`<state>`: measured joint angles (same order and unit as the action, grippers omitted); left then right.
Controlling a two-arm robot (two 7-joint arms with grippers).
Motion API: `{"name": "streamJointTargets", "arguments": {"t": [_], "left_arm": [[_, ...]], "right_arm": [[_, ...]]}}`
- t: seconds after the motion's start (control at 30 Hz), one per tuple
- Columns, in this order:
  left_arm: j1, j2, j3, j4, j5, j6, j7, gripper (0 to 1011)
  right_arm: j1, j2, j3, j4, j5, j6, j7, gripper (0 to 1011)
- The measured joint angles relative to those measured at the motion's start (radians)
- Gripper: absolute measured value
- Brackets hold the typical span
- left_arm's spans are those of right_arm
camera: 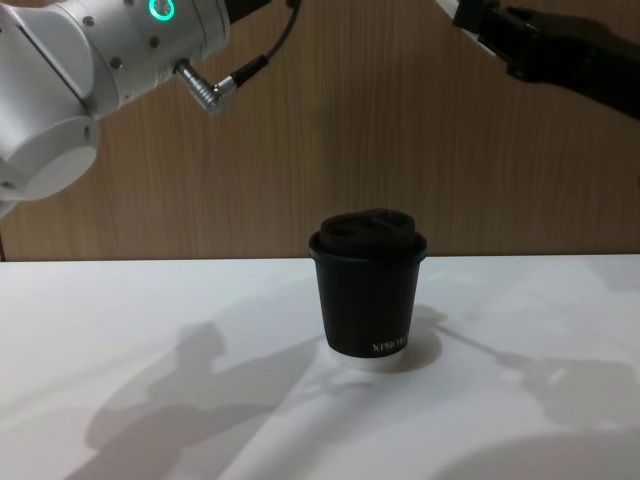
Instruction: Pick up the straw with one hand, pass it to the other hand, and insert it into the cup.
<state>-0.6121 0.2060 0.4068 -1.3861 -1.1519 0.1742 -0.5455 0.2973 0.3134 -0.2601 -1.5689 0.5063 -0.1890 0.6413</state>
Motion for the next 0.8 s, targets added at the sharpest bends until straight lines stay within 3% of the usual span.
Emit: {"name": "streamJointTargets", "arguments": {"t": [0.13,0.4,0.57,0.63,0.77,0.8], "left_arm": [[0.001,0.005,0.0,-0.009,-0.003,-0.002,-0.002,94],[0.004,0.017,0.0,-0.026,-0.012,-0.008,-0.002,41],[0.005,0.024,0.0,-0.035,-0.016,-0.012,-0.001,22],[0.006,0.026,0.0,-0.037,-0.016,-0.013,0.0,22],[0.007,0.032,0.003,-0.045,-0.014,-0.02,0.009,21],[0.007,0.032,0.003,-0.045,-0.014,-0.02,0.009,22]], "right_arm": [[0.0,0.0,0.0,0.0,0.0,0.0,0.0,24],[0.0,0.0,0.0,0.0,0.0,0.0,0.0,76],[0.0,0.0,0.0,0.0,0.0,0.0,0.0,195],[0.0,0.0,0.0,0.0,0.0,0.0,0.0,309],[0.0,0.0,0.0,0.0,0.0,0.0,0.0,388],[0.0,0.0,0.0,0.0,0.0,0.0,0.0,448]]}}
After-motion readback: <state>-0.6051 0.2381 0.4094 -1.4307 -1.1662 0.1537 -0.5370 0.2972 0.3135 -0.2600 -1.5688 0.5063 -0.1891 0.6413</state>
